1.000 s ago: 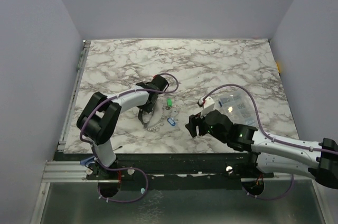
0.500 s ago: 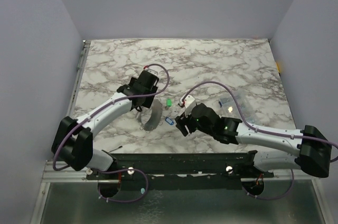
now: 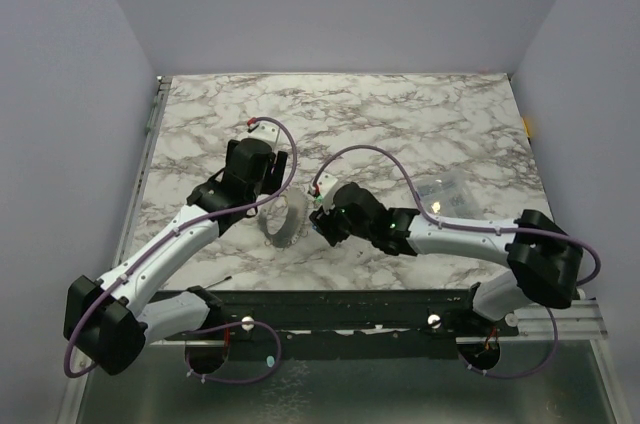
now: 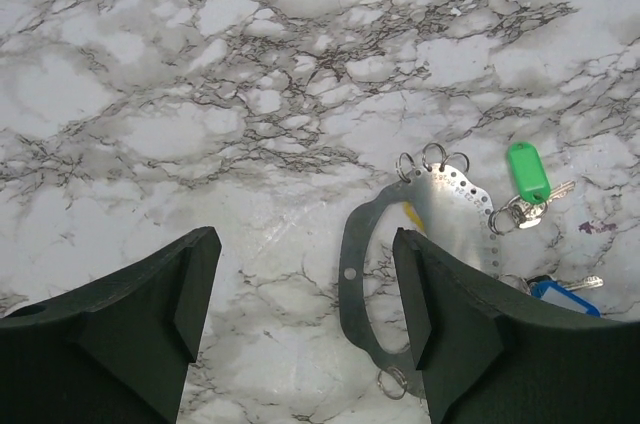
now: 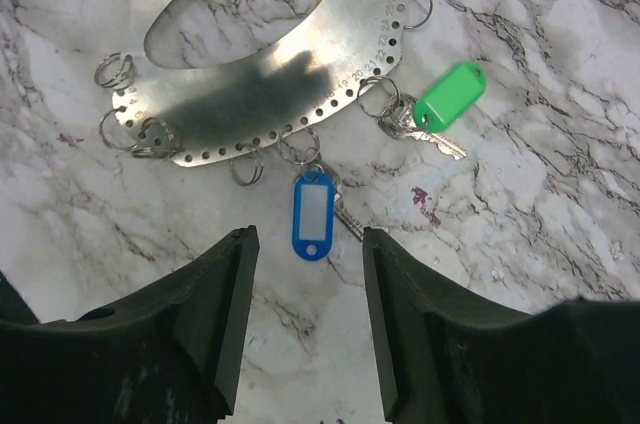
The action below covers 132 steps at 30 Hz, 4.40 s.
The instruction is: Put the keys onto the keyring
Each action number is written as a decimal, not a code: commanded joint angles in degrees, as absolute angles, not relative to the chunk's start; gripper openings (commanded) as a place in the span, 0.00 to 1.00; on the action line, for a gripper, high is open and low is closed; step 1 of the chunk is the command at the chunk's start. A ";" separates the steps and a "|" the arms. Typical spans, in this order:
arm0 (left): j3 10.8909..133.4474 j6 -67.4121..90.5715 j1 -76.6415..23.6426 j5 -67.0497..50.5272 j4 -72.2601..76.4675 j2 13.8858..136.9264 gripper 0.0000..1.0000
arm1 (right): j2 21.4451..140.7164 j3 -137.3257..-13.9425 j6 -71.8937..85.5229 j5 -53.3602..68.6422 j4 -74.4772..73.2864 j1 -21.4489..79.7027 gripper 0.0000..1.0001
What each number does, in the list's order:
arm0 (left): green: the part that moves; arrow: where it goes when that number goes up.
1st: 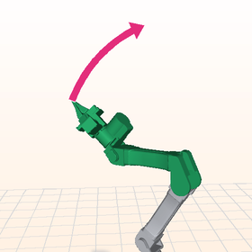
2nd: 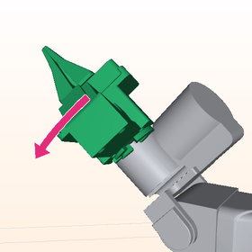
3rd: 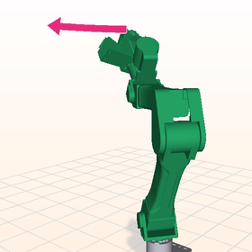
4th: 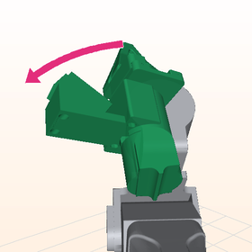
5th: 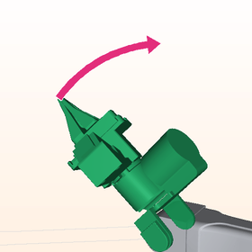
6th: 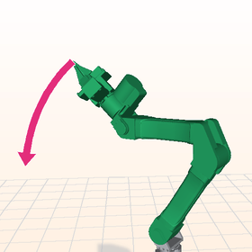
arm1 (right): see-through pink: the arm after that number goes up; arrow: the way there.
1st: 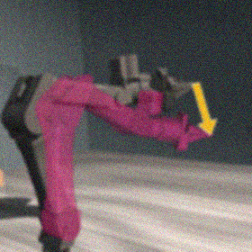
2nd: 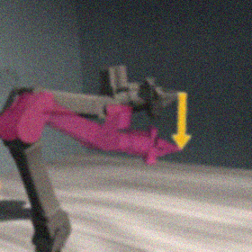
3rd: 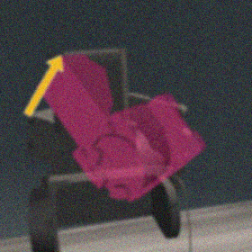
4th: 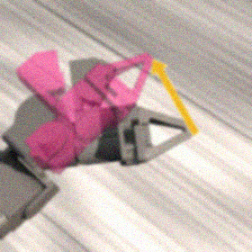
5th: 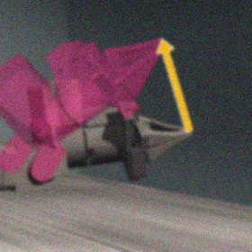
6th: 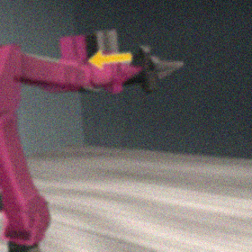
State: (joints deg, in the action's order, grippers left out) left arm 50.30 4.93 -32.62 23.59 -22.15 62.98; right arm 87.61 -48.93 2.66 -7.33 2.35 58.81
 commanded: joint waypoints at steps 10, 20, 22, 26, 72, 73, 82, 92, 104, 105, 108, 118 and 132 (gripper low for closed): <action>48.95 4.47 -31.38 22.46 -19.56 59.90 0.77 | 98.69 -58.99 8.05 3.04 0.10 53.00 0.49; 48.71 4.49 -29.16 20.80 -18.86 58.94 0.77 | 103.90 -63.03 8.51 7.51 -8.83 52.69 0.47; 48.58 4.47 -28.93 20.62 -18.70 58.81 0.77 | 103.84 -62.09 8.70 6.74 -8.60 52.65 0.47; 48.61 4.45 -28.31 19.40 -18.54 58.80 0.77 | 104.52 -61.10 7.72 5.70 -8.37 52.67 0.48; 48.28 4.91 -23.25 8.97 -17.20 59.77 0.76 | 102.48 -62.14 -1.26 4.53 -9.35 52.73 0.00; 48.26 4.84 -23.22 8.78 -17.18 59.69 0.76 | 102.16 -61.93 -1.18 4.61 -9.32 52.73 0.00; 48.08 4.79 -23.21 7.76 -16.92 59.68 0.75 | 102.14 -61.70 -0.46 4.53 -9.80 52.73 0.04; 48.08 4.77 -23.21 7.56 -16.92 59.51 0.74 | 104.70 -64.64 -2.39 5.51 -12.28 52.73 0.59; 48.03 4.77 -23.23 7.60 -16.88 59.33 0.74 | 110.13 -67.63 -2.77 4.99 -12.57 52.73 0.43; 48.01 4.74 -23.21 7.59 -16.88 59.33 0.74 | 110.01 -67.15 -2.83 4.50 -12.45 52.73 0.41; 48.01 4.74 -23.22 7.48 -16.88 59.35 0.74 | 109.86 -66.14 -2.92 3.81 -12.64 52.73 0.29; 47.92 4.58 -23.26 6.03 -16.81 59.17 0.74 | 106.79 -63.88 -3.01 3.98 -11.51 52.73 0.01; 46.96 3.76 -23.25 -4.18 -14.10 56.62 0.71 | 93.03 -61.08 -1.52 4.22 -12.43 52.74 0.01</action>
